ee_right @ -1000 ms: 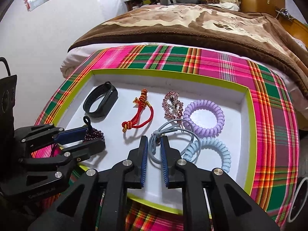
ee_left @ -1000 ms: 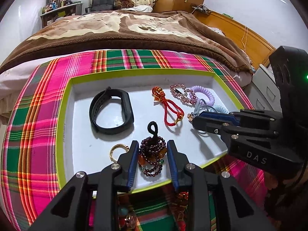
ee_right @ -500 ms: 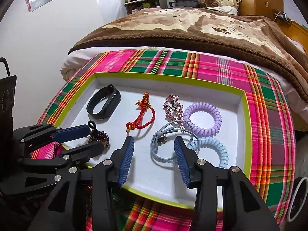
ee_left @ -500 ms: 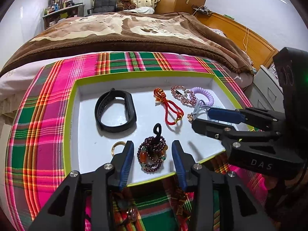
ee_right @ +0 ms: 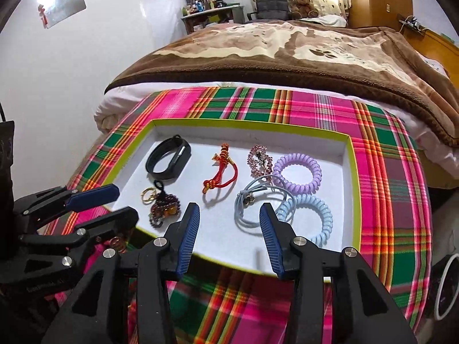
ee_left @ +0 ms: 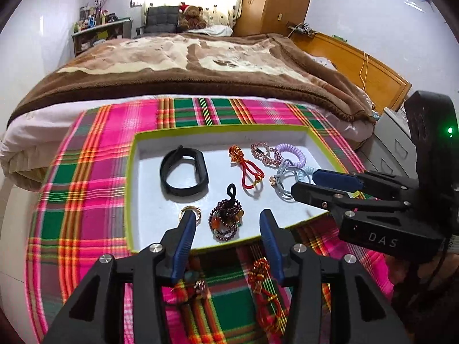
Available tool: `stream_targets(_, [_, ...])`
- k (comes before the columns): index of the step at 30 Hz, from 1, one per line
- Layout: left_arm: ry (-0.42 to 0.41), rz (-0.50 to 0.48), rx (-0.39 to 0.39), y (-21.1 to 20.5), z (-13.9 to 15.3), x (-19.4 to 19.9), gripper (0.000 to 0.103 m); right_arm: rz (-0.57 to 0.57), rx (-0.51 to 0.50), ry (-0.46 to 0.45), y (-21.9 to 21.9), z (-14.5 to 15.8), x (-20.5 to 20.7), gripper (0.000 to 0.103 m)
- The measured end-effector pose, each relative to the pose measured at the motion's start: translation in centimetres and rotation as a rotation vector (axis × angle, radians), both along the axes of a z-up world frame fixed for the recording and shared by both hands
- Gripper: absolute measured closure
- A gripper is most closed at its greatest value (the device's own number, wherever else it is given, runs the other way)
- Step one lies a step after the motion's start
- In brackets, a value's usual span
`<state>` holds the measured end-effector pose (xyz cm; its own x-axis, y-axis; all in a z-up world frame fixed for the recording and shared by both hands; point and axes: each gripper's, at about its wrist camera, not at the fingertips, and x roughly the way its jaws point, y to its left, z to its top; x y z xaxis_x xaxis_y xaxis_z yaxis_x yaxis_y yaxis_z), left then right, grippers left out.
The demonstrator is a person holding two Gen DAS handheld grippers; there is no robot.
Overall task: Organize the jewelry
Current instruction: 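Grasp the red tassel with gold charm with the right gripper while the left gripper approaches the black cord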
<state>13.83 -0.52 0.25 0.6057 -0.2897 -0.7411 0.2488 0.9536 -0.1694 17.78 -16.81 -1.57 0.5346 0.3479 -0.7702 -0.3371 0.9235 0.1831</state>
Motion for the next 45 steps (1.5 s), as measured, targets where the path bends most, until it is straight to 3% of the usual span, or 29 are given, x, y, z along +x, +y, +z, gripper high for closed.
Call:
stream_targets(18, [-0.038, 0.098, -0.031, 4.7, 1.5, -5.3, 0.055, -0.035, 0.017, -0.042, 0.3, 1.5, -5.6, 0.058])
stream_targets(31, [-0.025, 0.192, -0.075, 9.9, 0.5, -8.8, 0.055, 0.009, 0.034, 0.024, 4.6, -1.6, -7.9, 0.058])
stream_targets(39, [-0.020, 0.229, -0.096, 12.4, -0.1, -10.0, 0.055, -0.027, -0.009, 0.054, 6.7, -3.7, -6.8, 0.058])
stream_targets(45, [-0.015, 0.240, -0.103, 13.1, -0.5, -10.0, 0.055, -0.036, -0.077, 0.021, 7.6, -4.0, -6.8, 0.058])
